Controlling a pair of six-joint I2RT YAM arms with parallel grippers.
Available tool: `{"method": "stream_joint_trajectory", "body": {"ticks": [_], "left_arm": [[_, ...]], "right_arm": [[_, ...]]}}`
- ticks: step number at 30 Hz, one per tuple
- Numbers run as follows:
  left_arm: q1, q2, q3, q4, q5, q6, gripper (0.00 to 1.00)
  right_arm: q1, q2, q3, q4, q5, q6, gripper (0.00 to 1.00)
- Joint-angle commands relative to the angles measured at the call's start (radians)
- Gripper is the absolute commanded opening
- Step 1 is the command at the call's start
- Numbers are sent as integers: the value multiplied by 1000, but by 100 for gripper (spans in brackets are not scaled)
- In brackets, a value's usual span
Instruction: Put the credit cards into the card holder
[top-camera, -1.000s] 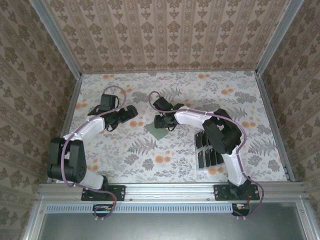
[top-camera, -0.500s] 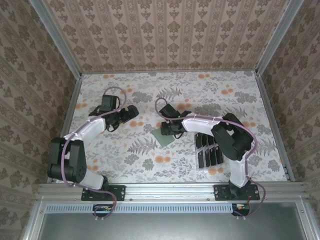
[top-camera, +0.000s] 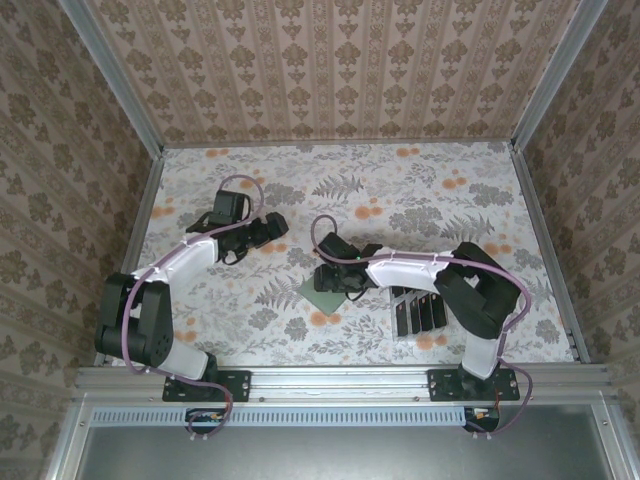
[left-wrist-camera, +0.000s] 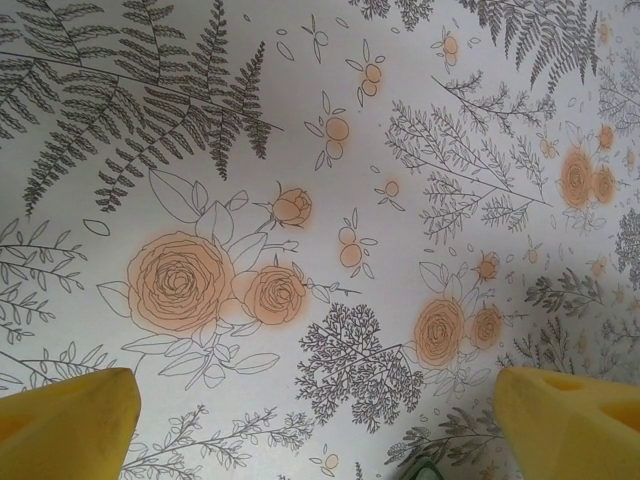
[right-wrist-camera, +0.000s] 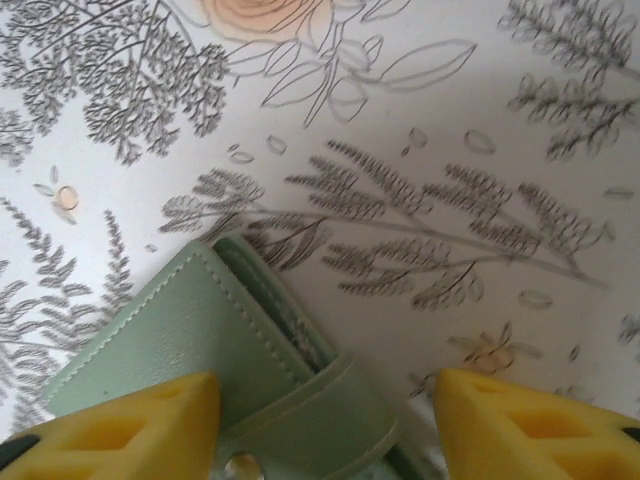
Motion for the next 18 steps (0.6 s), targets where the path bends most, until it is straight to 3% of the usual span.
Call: {"method": "stream_joint_trajectory", "body": {"ticks": [1,6,13,18], "left_arm": [[-14,-9,-16,-6,14,-26,100],[-28,-45,-53,-9,4,-45,100],[-32,-63,-76,-10,-7,-62,100],[-32,-71,-78,-13,-16,-70,100]], "right_arm": [[29,-81,8,-80,95,14,65],[76,-113,54,-186,187,-160,67],[127,-101,63,-192,242,-489,63],[126,-53,96,-203,256,-562,60]]}}
